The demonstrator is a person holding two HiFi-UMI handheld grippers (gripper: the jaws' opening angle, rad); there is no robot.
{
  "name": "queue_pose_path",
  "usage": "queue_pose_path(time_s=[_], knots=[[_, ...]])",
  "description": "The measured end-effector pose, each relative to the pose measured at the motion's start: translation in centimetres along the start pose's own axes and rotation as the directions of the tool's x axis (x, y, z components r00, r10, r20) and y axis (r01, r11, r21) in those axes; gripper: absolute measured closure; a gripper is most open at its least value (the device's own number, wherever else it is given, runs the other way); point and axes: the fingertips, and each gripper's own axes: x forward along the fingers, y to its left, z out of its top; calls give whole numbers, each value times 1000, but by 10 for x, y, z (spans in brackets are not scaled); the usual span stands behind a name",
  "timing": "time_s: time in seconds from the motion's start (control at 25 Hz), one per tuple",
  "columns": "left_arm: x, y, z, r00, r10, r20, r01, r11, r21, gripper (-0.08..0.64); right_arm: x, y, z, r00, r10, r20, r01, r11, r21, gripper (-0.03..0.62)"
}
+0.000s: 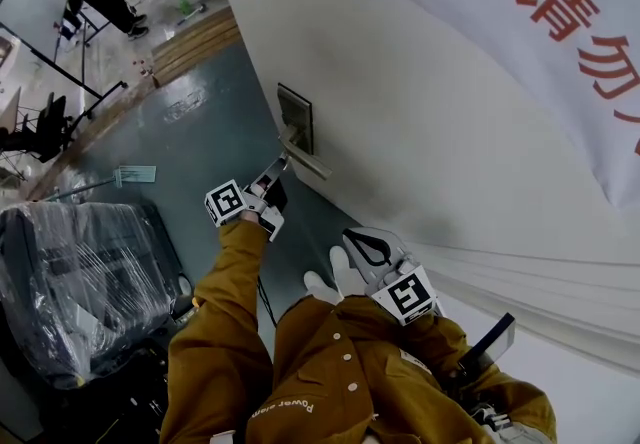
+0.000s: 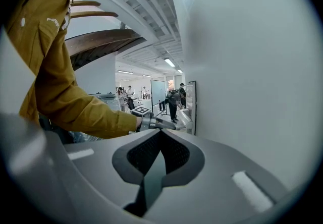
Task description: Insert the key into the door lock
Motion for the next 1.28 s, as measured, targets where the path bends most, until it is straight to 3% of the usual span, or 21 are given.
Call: queue_pose_path(time_s=[0.12, 0.32, 0.88, 1.12, 1.28], knots=[[-1, 4, 3, 1000, 12, 8, -12, 1000, 0, 535, 16, 4, 3, 1000, 29, -5, -29, 999, -43, 586], [-6, 15, 7, 999, 45, 6, -45, 999, -6, 535, 38, 9, 7, 999, 46, 7, -46, 999, -12, 586], [1, 6, 1, 999, -8, -51, 7, 1000, -18, 535, 60, -32, -25, 999, 3, -49, -4, 1000, -27, 586], [1, 7, 4, 999, -5, -39, 3, 999, -35, 535, 65, -29, -20, 999, 16, -42, -18, 999, -31, 586], [11, 16, 8, 997, -19, -74, 13, 997, -82, 534, 68, -20, -18, 998, 41, -43, -43, 998, -40, 586]])
